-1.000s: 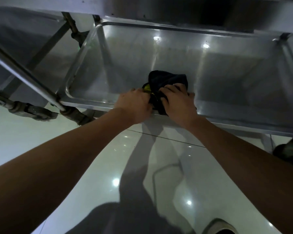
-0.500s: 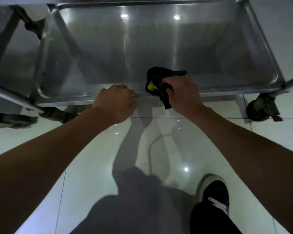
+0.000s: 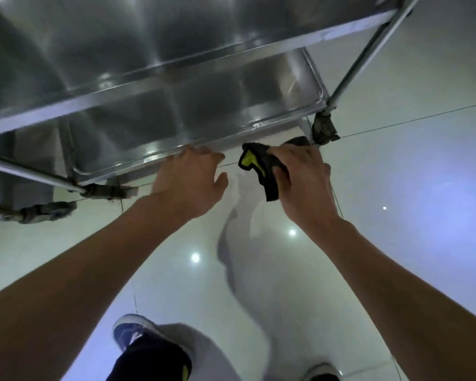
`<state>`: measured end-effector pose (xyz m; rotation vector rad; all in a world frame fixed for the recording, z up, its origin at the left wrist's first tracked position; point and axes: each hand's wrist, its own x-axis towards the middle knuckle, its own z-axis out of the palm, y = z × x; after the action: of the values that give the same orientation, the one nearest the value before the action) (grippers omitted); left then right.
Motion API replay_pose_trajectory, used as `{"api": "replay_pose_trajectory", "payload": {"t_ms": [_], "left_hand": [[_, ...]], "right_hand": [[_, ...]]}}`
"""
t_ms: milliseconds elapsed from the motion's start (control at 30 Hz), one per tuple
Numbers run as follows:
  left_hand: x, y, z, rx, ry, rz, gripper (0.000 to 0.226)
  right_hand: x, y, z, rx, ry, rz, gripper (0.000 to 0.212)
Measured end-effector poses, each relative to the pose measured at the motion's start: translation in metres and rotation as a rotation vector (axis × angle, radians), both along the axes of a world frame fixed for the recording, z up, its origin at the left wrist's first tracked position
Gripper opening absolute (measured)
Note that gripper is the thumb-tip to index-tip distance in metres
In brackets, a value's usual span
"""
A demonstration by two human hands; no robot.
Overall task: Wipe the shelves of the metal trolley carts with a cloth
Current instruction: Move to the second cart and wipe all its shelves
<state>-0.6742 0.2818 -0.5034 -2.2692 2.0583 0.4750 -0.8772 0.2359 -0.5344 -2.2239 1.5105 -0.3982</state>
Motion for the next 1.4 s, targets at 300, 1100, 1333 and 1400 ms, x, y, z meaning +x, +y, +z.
{"api": "replay_pose_trajectory", "payload": {"t_ms": [300, 1100, 1333, 1400], "left_hand": [[-0.172, 0.033, 0.132, 0.041, 0.040, -0.022, 0.047], [-0.409, -0.156, 0.429, -0.012, 0.159, -0.168, 0.048], [-0.445, -0.261, 0.465, -0.048, 0.157, -0.219, 0.050], [-0.451, -0.290, 0.472, -0.061, 0.157, -0.202, 0.050]], "right_hand": [[-0.173, 0.040, 0.148, 0.139, -0.170, -0.128, 0.030], [-0.429, -0.125, 0.458, 0.068, -0.258, -0.322, 0.031], [-0.460, -0.232, 0.491, 0.024, -0.197, -0.285, 0.030], [-0.469, -0.263, 0.498, 0.026, -0.207, -0.280, 0.031]]}}
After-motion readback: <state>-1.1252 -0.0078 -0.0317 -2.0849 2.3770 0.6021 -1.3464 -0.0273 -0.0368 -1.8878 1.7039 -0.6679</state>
